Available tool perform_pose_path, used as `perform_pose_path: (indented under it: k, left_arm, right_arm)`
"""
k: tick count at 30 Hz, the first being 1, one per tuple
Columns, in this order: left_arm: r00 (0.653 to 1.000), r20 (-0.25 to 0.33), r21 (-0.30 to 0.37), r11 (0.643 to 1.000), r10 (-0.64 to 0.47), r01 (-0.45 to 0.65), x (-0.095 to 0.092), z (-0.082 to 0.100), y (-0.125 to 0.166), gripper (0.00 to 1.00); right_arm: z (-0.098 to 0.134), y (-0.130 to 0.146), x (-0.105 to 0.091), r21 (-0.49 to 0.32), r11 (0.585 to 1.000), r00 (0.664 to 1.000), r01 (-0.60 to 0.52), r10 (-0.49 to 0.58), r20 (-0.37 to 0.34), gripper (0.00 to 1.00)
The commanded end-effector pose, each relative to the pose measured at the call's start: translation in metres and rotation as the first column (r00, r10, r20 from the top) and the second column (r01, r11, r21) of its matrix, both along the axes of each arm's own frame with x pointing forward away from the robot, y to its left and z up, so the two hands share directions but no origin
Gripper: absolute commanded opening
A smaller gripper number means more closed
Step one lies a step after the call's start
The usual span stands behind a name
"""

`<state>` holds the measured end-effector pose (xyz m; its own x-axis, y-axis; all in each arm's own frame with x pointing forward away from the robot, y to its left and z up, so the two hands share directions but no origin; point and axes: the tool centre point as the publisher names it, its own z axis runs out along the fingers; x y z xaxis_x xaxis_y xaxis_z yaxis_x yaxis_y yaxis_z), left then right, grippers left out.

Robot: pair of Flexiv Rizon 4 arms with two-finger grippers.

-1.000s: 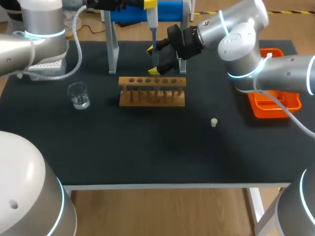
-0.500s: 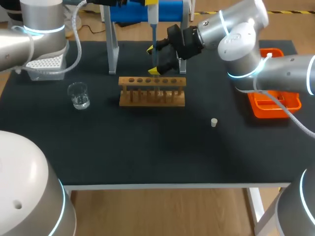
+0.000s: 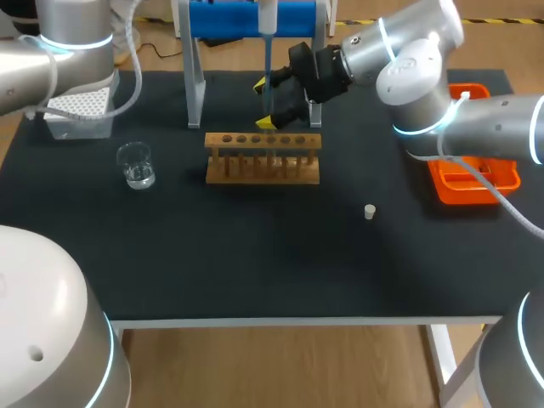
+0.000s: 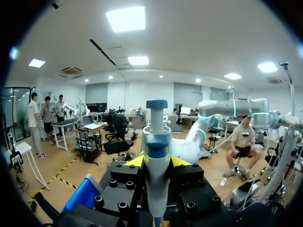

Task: Invert the test tube, pick up the pipette, mount the tip to pipette, aspirate from beaker and dispense into the tube, eject the tip, return the pipette, and cap with the stopper.

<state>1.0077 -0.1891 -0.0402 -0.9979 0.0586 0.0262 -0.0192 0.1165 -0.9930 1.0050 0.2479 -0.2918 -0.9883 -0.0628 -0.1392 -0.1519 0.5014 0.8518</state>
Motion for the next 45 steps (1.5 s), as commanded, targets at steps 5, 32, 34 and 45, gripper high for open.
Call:
perform_pose_path:
  k: [5, 32, 34, 45]
  left_arm:
    - [1.000, 0.010, 0.013, 1.000, 0.007, -0.007, -0.004, 0.008, -0.002, 0.00]
    - [0.998, 0.052, 0.049, 0.998, 0.025, -0.027, -0.015, 0.034, -0.010, 0.00]
    - [0.998, 0.055, 0.051, 0.998, 0.027, -0.030, -0.016, 0.036, -0.010, 0.00]
    - [0.993, 0.086, 0.051, 0.995, 0.084, -0.088, -0.028, 0.043, -0.001, 0.00]
  right_arm:
    - [0.000, 0.000, 0.000, -0.001, 1.000, 1.000, 0.000, 0.000, 0.000, 1.00]
    - [0.000, 0.000, 0.000, -0.001, 1.000, 1.000, 0.000, 0.000, 0.000, 1.00]
    - [0.000, 0.000, 0.000, -0.001, 1.000, 1.000, 0.000, 0.000, 0.000, 1.00]
    - [0.000, 0.000, 0.000, -0.001, 1.000, 1.000, 0.000, 0.000, 0.000, 1.00]
